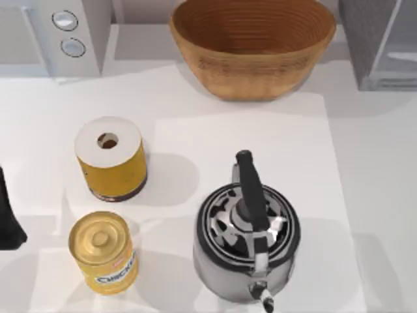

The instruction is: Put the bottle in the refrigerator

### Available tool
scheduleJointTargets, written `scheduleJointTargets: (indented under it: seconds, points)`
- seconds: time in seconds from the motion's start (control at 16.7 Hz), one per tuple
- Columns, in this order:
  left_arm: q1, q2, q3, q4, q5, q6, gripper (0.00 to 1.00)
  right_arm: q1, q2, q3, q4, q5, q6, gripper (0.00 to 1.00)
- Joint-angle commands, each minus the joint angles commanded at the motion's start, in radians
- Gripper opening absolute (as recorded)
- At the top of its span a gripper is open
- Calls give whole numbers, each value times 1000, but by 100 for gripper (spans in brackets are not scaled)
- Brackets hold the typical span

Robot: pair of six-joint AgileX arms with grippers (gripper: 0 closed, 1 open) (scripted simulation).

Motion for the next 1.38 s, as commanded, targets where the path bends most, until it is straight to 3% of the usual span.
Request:
scheduleJointTargets:
  seconds: [0.48,0.66,0.96,1.38]
  points:
    - [0,0,0,0,0,0,100,149,18,-144,629,59,490,100]
    - [0,0,0,0,0,0,100,186,11,-179,734,82,570,100]
    - [0,0,0,0,0,0,100,194,7,-186,751,87,585,100]
    - [0,0,0,0,0,0,100,194,7,-186,751,87,585,48]
